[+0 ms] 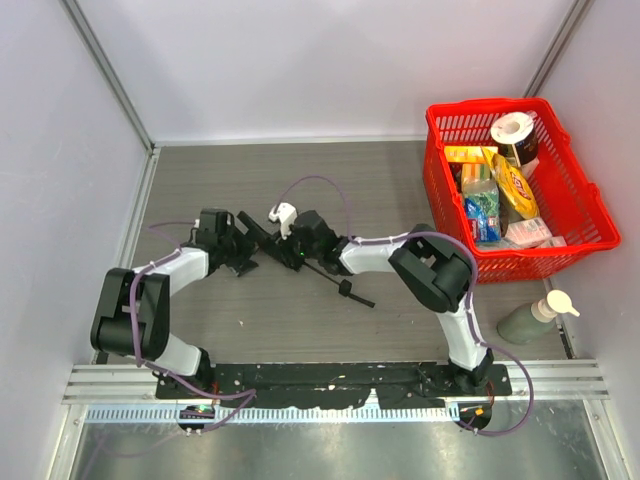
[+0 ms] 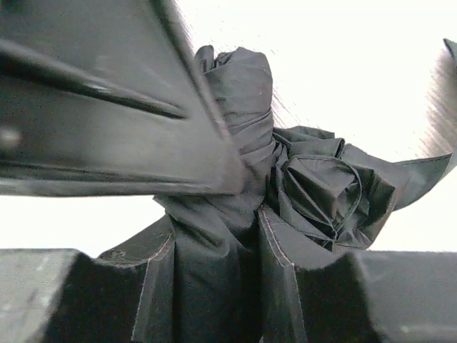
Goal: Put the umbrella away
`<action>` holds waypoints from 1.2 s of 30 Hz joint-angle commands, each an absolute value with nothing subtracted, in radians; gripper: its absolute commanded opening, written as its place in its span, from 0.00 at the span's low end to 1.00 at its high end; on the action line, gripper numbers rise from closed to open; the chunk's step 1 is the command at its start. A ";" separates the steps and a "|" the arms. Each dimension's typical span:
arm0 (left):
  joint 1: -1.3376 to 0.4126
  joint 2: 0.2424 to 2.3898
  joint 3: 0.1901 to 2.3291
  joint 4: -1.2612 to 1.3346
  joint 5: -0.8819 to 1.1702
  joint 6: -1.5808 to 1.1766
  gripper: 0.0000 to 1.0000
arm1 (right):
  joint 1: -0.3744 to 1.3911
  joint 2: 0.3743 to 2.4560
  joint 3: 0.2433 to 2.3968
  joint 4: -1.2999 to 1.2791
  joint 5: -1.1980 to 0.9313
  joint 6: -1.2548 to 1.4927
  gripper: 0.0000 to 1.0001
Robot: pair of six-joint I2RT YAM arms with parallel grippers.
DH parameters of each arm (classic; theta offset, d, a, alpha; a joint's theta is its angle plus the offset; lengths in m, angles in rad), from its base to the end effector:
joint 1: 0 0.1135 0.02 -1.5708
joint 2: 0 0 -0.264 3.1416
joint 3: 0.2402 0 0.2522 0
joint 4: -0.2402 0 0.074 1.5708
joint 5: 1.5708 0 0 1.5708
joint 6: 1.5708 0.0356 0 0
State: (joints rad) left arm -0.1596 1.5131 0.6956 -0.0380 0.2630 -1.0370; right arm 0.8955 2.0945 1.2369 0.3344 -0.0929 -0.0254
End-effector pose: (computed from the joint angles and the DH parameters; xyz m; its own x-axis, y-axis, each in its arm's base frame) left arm 0.2821 -0.0548 0.1576 -0.6563 -0.7363 -0.1647 -0.4779 0.5746 -0.6645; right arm 0.2803 0.3552 0.1414 -0.2912 -0.4041 -0.8671 -0.8350 0.5496 0.0243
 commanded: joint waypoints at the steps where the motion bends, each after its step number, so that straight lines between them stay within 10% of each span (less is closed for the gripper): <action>1: -0.141 1.453 0.638 0.054 0.279 -0.971 1.00 | 0.855 2.226 1.149 0.133 -0.397 0.173 0.01; 18: -0.161 1.491 0.566 0.122 0.296 -1.037 1.00 | 0.683 2.388 1.149 0.475 -0.808 0.676 0.01; 36: -0.281 1.700 0.609 -0.034 0.037 -1.131 0.59 | 0.657 2.467 1.187 0.710 -0.945 0.951 0.01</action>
